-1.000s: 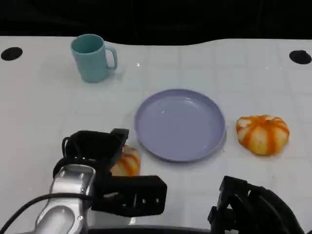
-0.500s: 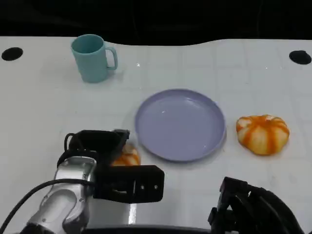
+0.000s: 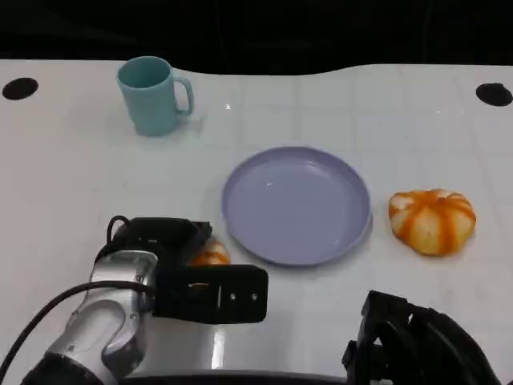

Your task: Grasp the bread from the table and place it into the plate.

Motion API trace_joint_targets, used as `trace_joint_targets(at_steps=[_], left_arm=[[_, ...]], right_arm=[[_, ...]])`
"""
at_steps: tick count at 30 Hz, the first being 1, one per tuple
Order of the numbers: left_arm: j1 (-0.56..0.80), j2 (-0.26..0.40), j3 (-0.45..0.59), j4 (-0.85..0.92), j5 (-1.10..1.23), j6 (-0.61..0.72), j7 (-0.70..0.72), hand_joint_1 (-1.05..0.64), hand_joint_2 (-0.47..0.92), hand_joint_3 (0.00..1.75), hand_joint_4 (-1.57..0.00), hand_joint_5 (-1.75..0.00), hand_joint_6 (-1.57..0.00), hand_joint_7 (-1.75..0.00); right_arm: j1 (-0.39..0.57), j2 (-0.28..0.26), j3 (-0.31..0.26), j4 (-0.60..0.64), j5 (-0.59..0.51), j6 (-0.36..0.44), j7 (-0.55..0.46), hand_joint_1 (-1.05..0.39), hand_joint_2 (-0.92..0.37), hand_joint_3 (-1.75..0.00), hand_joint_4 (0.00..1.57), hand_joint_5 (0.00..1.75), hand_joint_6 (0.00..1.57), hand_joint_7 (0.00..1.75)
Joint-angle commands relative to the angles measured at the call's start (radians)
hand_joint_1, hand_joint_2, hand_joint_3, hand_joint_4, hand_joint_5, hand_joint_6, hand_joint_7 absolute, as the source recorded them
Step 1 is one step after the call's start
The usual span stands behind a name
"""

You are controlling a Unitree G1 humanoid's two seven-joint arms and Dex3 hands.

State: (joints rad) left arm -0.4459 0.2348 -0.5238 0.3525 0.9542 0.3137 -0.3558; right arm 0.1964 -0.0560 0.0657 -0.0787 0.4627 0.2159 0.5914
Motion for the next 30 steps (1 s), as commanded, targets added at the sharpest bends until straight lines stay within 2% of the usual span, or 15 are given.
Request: trace_joint_targets(at_steps=[1, 2, 3, 5, 6, 10, 12, 17, 22, 23, 24, 27, 29, 30], left_arm=[[0.031, 0.014, -0.032, 0.048, 0.025, 0.007, 0.108, -0.35, 0.82, 0.01, -0.55, -0.11, -0.37, -0.04], [0.032, 0.016, -0.039, 0.055, 0.031, 0.002, 0.136, -0.31, 0.83, 0.01, -0.65, -0.17, -0.41, -0.04], [0.034, 0.018, -0.046, 0.061, 0.034, -0.002, 0.161, -0.3, 0.84, 0.01, -0.68, -0.29, -0.45, -0.03], [0.038, 0.018, -0.053, 0.073, 0.035, -0.01, 0.204, -0.29, 0.86, 0.0, -0.63, -0.67, -0.54, -0.03], [0.043, 0.018, -0.051, 0.079, 0.027, -0.024, 0.232, -0.28, 0.87, 0.0, -0.66, -0.75, -0.61, -0.05], [0.053, 0.023, -0.051, 0.123, 0.007, -0.091, 0.336, -0.26, 0.88, 0.0, -0.79, -1.18, -0.95, -0.07], [0.057, 0.019, -0.043, 0.15, -0.009, -0.124, 0.391, -0.27, 0.88, 0.0, -0.82, -1.3, -1.05, -0.08], [0.053, 0.021, -0.056, 0.231, -0.013, -0.191, 0.51, -0.31, 0.92, 0.01, -0.81, -1.44, -1.15, -0.07], [0.052, 0.021, -0.071, 0.295, -0.005, -0.23, 0.623, -0.31, 0.92, 0.16, -0.77, -1.72, -1.24, -0.16], [0.052, 0.019, -0.072, 0.305, -0.007, -0.237, 0.647, -0.3, 0.92, 0.18, -0.77, -1.73, -1.16, -0.34], [0.052, 0.018, -0.073, 0.313, -0.008, -0.245, 0.668, -0.28, 0.92, 0.17, -0.78, -1.74, -0.93, -0.85], [0.052, 0.015, -0.071, 0.336, -0.019, -0.271, 0.723, -0.26, 0.92, 0.18, -0.8, -1.75, -0.67, -1.42], [0.051, 0.013, -0.069, 0.35, -0.023, -0.285, 0.756, -0.26, 0.92, 0.18, -0.8, -1.75, -0.61, -1.55], [0.05, 0.013, -0.069, 0.356, -0.023, -0.292, 0.769, -0.26, 0.92, 0.17, -0.8, -1.75, -0.6, -1.54]], right_arm=[[0.005, -0.016, -0.008, -0.013, 0.002, -0.002, 0.002, -0.72, -0.92, -0.25, 0.86, 1.6, 0.76, 1.42], [0.005, -0.015, -0.009, -0.012, 0.004, -0.002, 0.003, -0.72, -0.92, -0.25, 0.86, 1.61, 0.76, 1.42], [0.004, -0.015, -0.009, -0.012, 0.005, -0.002, 0.004, -0.72, -0.92, -0.25, 0.86, 1.61, 0.76, 1.42], [0.005, -0.015, -0.009, -0.011, 0.005, -0.003, 0.005, -0.72, -0.92, -0.25, 0.86, 1.61, 0.76, 1.42], [0.005, -0.015, -0.01, -0.012, 0.006, -0.003, 0.005, -0.72, -0.92, -0.25, 0.86, 1.61, 0.76, 1.42], [0.007, -0.016, -0.01, -0.018, 0.005, 0.003, 0.0, -0.72, -0.92, -0.25, 0.86, 1.61, 0.76, 1.41], [0.008, -0.016, -0.01, -0.02, 0.007, 0.006, 0.0, -0.73, -0.92, -0.24, 0.86, 1.61, 0.76, 1.41], [0.009, -0.017, -0.011, -0.018, 0.006, 0.0, 0.003, -0.72, -0.92, -0.25, 0.86, 1.6, 0.76, 1.41], [0.007, -0.018, -0.014, -0.015, 0.017, 0.004, 0.012, -0.71, -0.92, -0.24, 0.86, 1.6, 0.76, 1.41], [0.008, -0.02, -0.014, -0.016, 0.014, 0.004, 0.009, -0.71, -0.92, -0.24, 0.86, 1.6, 0.76, 1.41], [0.008, -0.021, -0.013, -0.018, 0.013, 0.005, 0.008, -0.72, -0.92, -0.24, 0.87, 1.6, 0.76, 1.41], [0.009, -0.021, -0.014, -0.02, 0.016, 0.006, 0.007, -0.72, -0.92, -0.24, 0.87, 1.6, 0.76, 1.41], [0.01, -0.021, -0.015, -0.02, 0.018, 0.007, 0.008, -0.72, -0.92, -0.24, 0.87, 1.6, 0.76, 1.41], [0.01, -0.021, -0.015, -0.02, 0.017, 0.005, 0.008, -0.71, -0.92, -0.24, 0.87, 1.6, 0.76, 1.41]])
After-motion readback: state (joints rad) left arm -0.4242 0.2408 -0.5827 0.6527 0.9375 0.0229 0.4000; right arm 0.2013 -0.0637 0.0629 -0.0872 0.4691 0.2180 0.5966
